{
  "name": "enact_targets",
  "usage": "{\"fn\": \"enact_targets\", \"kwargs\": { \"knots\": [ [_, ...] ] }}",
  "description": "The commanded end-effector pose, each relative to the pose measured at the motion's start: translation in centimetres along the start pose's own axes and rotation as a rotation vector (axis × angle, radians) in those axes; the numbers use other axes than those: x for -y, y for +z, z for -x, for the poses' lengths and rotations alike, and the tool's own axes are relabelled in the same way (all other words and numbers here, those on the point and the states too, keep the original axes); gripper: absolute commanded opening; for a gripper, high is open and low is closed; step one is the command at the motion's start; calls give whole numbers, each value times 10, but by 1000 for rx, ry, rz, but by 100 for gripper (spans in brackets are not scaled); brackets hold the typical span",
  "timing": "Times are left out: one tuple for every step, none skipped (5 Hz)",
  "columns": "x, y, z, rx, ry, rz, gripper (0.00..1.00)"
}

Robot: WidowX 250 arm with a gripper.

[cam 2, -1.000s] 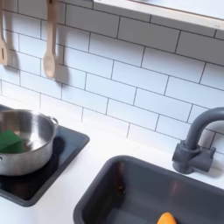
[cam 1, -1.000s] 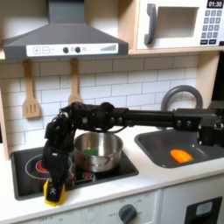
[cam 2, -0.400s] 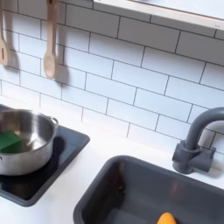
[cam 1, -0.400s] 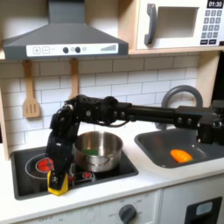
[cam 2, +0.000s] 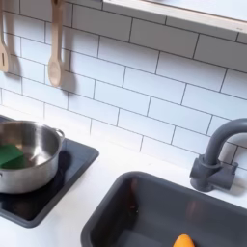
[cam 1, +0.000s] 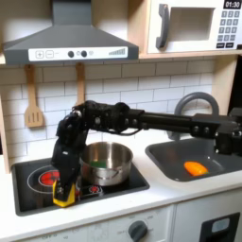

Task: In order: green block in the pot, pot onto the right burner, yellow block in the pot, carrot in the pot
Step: 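Put the yellow block in the pot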

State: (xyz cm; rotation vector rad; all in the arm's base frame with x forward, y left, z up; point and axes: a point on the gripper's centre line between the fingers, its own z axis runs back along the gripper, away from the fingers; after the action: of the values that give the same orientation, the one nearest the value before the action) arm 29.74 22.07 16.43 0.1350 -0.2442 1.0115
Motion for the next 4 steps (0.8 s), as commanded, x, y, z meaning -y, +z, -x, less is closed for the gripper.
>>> {"fn": "enact_targets", "kwargs": {
  "knots": [
    [12, 17, 1, 40, -30, 46, 0],
    [15, 20, 0, 53, -37, 54, 0],
    [21, 26, -1, 65, -67, 76, 0],
    [34, 29, 4, 73, -113, 101, 0]
  ]
}}
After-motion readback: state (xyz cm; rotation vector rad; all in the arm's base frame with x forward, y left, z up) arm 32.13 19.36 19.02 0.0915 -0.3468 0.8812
